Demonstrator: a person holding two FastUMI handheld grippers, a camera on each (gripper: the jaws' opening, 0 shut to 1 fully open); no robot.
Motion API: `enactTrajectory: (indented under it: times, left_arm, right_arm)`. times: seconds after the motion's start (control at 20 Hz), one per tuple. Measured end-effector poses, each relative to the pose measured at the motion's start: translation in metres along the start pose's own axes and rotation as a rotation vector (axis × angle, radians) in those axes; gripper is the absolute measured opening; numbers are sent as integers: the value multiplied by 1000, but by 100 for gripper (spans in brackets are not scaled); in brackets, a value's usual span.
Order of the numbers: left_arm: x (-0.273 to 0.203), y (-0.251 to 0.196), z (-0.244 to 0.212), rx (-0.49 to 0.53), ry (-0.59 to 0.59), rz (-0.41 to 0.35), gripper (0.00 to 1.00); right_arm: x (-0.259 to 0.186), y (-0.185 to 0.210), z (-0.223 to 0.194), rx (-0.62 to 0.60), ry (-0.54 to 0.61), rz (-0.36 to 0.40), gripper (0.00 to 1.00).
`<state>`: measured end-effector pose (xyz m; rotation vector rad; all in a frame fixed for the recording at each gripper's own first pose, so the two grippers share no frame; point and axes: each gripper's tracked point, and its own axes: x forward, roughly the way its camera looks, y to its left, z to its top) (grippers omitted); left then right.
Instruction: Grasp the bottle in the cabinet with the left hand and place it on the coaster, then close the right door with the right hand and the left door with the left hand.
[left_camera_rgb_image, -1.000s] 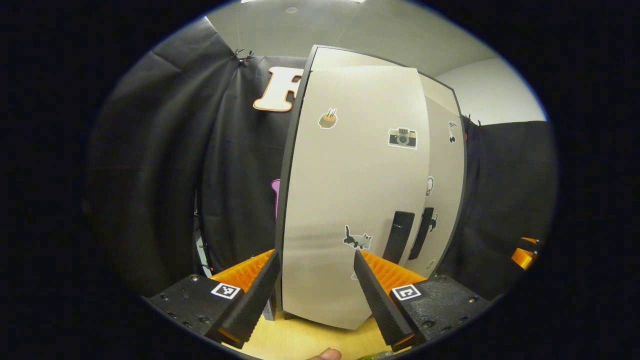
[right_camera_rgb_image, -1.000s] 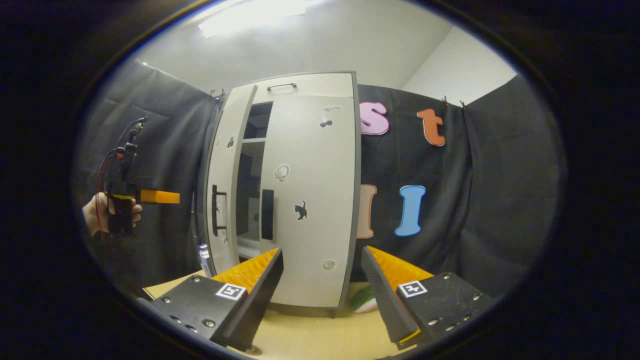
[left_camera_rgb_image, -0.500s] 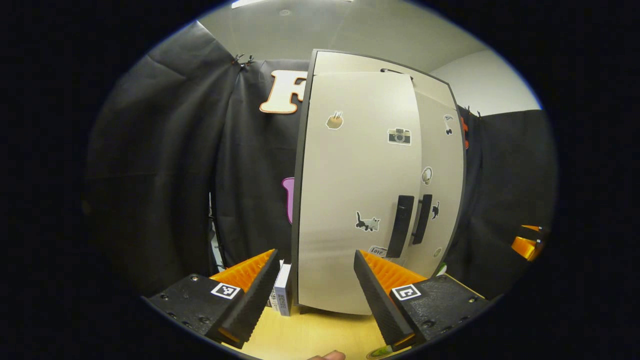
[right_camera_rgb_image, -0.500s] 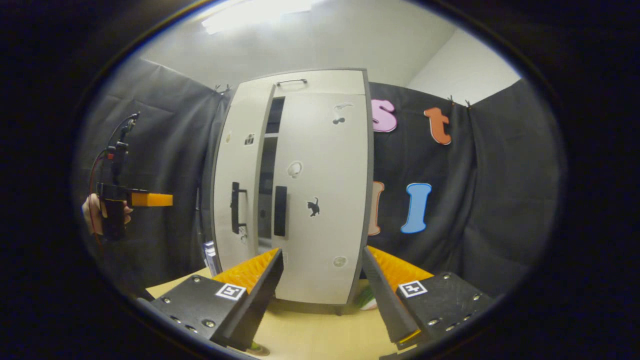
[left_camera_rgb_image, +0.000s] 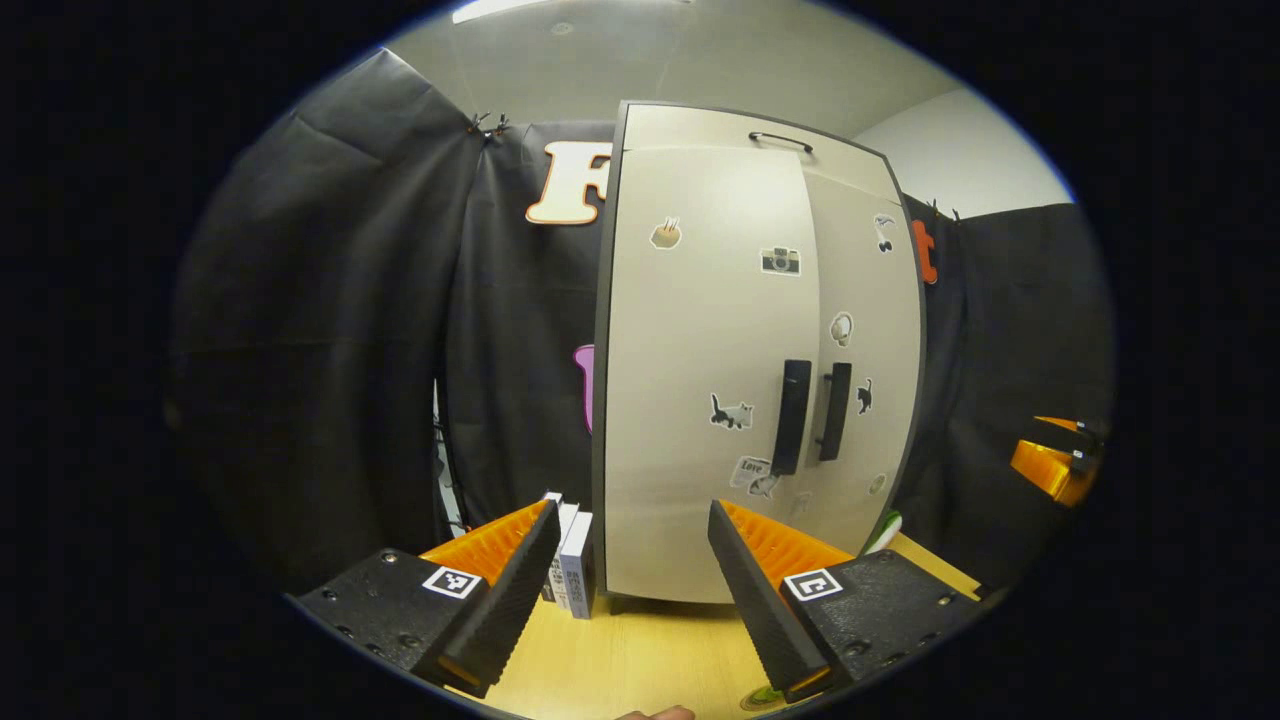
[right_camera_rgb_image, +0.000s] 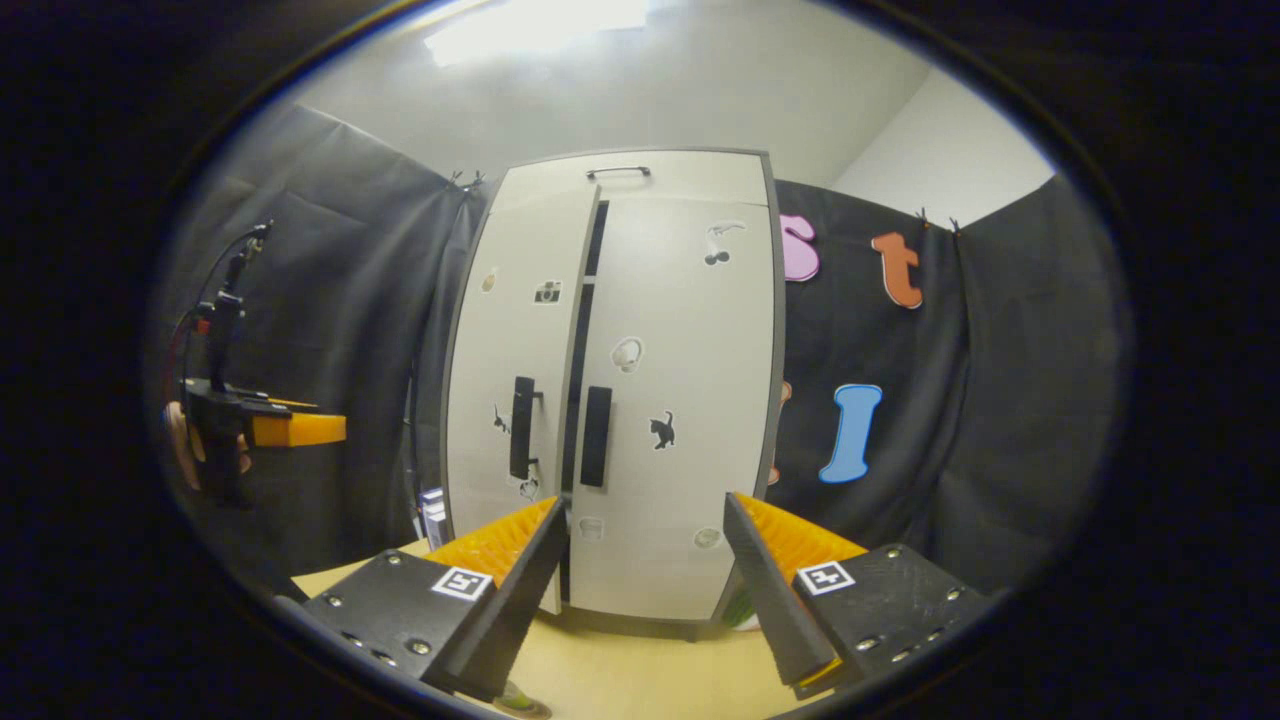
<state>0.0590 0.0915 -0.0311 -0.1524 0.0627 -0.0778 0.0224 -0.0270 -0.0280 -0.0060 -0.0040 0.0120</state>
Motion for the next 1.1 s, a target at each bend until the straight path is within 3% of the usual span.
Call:
enactTrajectory:
  times: [0.1, 0.3, 0.55, 0.8, 0.95, 1.1]
  left_arm:
    - [-2, -4, 4, -13, -5, -13, 94]
    - [-4, 2, 8, 22, -24, 20, 95]
    - [-1, -10, 7, 42, -31, -16, 94]
    - [1, -6, 32, 68, -113, -35, 94]
    - [-2, -8, 36, 86, -131, -60, 94]
    - [-5, -3, 35, 95, -141, -46, 94]
  right_arm:
    - [6, 11, -5, -49, 0, 8, 92]
    - [16, 34, -21, -72, 30, 13, 95]
    - [25, 56, -21, -23, 45, 11, 95]
    - [27, 71, 1, 30, 3, 0, 98]
    - [23, 78, 2, 72, 14, -19, 93]
    - [18, 82, 8, 58, 13, -21, 95]
